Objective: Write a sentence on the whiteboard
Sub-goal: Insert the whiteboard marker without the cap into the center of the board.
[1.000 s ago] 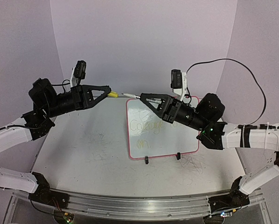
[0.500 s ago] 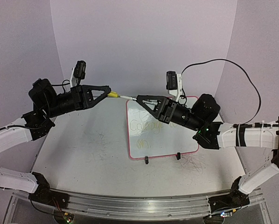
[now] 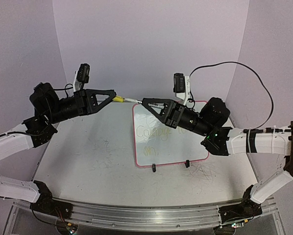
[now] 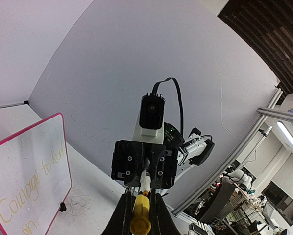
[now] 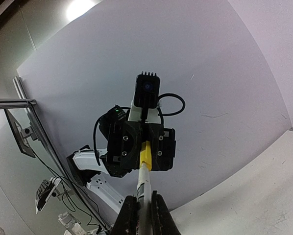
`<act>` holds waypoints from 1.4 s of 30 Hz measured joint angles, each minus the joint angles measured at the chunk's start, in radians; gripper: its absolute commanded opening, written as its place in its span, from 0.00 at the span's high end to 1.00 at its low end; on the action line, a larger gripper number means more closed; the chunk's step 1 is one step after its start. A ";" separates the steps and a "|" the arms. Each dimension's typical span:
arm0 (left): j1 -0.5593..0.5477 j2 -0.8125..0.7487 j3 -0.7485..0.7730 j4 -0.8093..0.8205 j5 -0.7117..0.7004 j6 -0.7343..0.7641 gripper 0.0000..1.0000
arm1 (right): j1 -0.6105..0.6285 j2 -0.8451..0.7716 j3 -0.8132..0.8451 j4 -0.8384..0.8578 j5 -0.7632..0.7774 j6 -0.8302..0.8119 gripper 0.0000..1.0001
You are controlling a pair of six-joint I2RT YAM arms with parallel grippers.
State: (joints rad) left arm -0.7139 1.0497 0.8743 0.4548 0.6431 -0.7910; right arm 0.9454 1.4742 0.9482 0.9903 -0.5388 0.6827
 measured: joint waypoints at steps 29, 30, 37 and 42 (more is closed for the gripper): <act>0.001 -0.015 -0.005 0.018 -0.011 0.000 1.00 | 0.009 0.030 0.009 0.023 0.001 0.002 1.00; 0.002 -0.015 -0.005 0.020 -0.013 0.000 1.00 | 0.009 0.033 0.013 0.025 0.001 0.002 1.00; 0.008 -0.022 -0.005 0.037 -0.026 0.001 1.00 | 0.011 0.053 0.040 0.039 0.006 0.003 1.00; 0.008 -0.024 -0.006 0.037 -0.030 0.007 1.00 | 0.015 0.051 0.037 0.039 0.020 -0.002 1.00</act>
State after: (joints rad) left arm -0.7059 1.0260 0.8681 0.4915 0.6132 -0.7837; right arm 0.9607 1.5253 0.9852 1.0294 -0.5186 0.6811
